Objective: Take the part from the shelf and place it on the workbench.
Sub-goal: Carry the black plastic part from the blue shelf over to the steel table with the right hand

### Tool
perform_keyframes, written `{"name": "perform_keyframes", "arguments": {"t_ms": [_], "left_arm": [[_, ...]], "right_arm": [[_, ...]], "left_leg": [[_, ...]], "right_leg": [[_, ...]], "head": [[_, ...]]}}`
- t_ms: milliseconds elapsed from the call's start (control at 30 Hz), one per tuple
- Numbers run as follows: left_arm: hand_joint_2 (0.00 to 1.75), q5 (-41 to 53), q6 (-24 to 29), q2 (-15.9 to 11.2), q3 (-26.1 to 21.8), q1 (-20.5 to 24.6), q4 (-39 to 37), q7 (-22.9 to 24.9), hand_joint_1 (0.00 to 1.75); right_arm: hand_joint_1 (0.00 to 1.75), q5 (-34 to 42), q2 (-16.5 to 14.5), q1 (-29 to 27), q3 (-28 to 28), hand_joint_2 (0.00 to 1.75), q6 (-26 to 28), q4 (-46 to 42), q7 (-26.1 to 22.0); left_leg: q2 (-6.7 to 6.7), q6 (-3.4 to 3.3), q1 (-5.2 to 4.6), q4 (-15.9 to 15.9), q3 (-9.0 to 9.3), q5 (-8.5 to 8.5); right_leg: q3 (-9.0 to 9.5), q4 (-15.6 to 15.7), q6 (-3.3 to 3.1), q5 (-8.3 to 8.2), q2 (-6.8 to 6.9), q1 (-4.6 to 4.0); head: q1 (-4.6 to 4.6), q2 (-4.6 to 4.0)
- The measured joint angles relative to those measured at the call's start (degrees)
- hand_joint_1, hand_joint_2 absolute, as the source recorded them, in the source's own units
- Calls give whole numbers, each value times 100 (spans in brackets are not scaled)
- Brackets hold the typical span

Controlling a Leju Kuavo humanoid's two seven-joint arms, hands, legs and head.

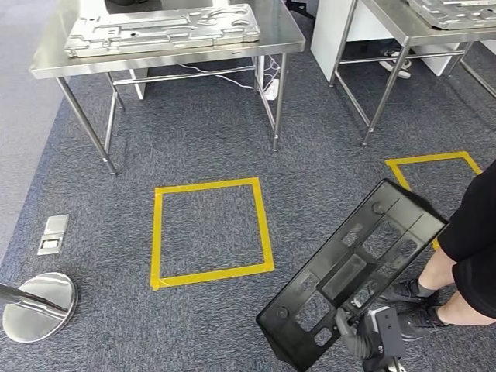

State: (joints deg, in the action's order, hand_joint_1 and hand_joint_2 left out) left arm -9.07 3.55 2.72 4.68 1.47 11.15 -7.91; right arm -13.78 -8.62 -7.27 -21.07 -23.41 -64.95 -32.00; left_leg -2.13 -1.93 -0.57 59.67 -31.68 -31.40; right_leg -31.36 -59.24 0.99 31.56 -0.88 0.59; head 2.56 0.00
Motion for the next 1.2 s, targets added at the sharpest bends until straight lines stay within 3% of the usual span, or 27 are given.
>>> {"name": "perform_keyframes", "arguments": {"t_ms": [200,467,633,867,1200], "left_arm": [[175,38,6,22,-73,-5,0,66,0],[175,116,-8,25,-127,9,0,91,0],[175,155,-11,25,-127,24,0,94,0],[175,187,-58,26,-130,39,0,107,0],[175,68,-243,29,-253,41,0,155,0]], "right_arm": [[175,104,-281,-616,495,175,-48,-2086,19],[175,377,37,-970,1946,175,428,-3509,-27],[175,398,350,-959,2727,175,662,-3960,-40],[175,500,652,-776,3367,175,758,-4227,-79],[175,574,874,-546,3755,175,839,-4330,-54]], "left_leg": [[1,0,-1,-1,-1,0],[2,0,-8,-1,2,0],[2,0,-8,0,3,0],[2,0,-7,0,3,0],[2,0,-8,0,3,0]], "right_leg": [[0,0,1,1,-2,1],[4,0,3,1,-4,4],[4,0,3,1,-3,4],[4,0,3,1,-4,4],[4,0,3,1,-3,4]], "head": [[0,0],[0,0],[0,0],[0,0],[0,1]]}}
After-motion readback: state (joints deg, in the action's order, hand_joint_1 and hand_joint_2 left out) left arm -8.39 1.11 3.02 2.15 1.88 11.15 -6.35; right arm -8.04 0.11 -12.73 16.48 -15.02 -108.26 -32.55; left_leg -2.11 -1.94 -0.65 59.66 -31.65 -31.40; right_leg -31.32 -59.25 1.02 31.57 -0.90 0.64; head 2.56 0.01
